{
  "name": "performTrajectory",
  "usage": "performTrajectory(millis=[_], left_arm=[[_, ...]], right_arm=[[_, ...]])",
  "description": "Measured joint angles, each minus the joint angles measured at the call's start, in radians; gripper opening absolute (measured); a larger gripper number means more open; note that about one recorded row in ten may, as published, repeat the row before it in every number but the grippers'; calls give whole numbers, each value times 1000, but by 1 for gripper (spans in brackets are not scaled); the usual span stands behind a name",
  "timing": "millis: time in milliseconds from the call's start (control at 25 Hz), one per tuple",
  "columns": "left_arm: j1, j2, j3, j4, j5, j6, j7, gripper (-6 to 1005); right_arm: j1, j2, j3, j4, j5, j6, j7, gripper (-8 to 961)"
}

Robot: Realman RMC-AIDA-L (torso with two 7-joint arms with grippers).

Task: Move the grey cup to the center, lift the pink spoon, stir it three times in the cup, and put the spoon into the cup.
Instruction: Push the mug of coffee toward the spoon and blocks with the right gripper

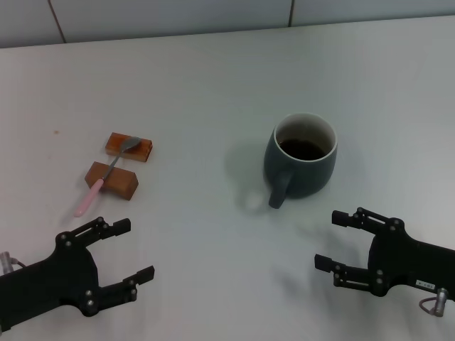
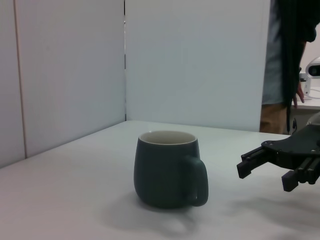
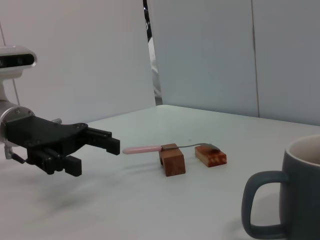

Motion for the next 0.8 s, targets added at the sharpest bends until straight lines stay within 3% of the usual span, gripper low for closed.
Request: performTrajectory(millis=[800], left_arm=[[10,0,-5,12,0,28,-3,808]], right_arm=[[-4,0,3,14,3,-7,-1,813]])
